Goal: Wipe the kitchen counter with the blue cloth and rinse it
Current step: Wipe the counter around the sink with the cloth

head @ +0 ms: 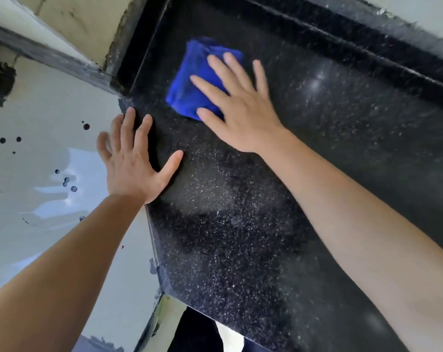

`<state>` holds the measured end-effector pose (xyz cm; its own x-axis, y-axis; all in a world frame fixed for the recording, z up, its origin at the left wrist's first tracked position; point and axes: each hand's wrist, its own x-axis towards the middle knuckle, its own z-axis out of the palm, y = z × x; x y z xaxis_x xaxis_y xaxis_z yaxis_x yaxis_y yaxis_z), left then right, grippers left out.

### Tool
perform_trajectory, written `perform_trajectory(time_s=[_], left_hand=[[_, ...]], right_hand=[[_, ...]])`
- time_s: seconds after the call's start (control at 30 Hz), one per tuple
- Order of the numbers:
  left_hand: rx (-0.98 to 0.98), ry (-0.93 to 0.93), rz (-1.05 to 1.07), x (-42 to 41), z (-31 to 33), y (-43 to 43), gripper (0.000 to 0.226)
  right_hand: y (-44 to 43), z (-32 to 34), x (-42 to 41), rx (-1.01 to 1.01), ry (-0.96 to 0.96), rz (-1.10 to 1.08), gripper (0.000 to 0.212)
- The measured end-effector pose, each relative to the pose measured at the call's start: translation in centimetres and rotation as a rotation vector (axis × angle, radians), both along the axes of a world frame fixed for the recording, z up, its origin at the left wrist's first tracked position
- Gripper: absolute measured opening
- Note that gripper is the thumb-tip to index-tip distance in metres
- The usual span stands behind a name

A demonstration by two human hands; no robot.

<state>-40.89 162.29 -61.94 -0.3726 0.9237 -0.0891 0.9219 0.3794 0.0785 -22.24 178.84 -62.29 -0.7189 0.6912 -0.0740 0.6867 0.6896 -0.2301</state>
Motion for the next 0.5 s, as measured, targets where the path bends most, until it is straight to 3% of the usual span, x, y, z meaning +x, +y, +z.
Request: perform_trajectory(time_s=[0.17, 0.3, 0.37, 0.5], left_hand=[[-0.009, -0.001, -0.01, 0.0, 0.0, -0.1, 0.086], [0.001, -0.002, -0.005, 0.0, -0.1, 0.0, 0.086], [-0.006, 0.012, -0.005, 0.1, 0.0, -0.1, 0.086], [-0.039, 0.032, -0.008, 0.1, 0.0, -0.2, 0.09]], right_hand=[[2.1, 0.5, 14.1, 0.027, -0.111, -0.464, 0.064], [0.3, 0.4, 15.0, -0.079, -0.016, -0.764, 0.067], [-2.8, 0.5, 12.3, -0.095, 0.026, -0.732, 0.067], [-14.0, 0.8, 9.0, -0.081, 0.034, -0.443, 0.063]])
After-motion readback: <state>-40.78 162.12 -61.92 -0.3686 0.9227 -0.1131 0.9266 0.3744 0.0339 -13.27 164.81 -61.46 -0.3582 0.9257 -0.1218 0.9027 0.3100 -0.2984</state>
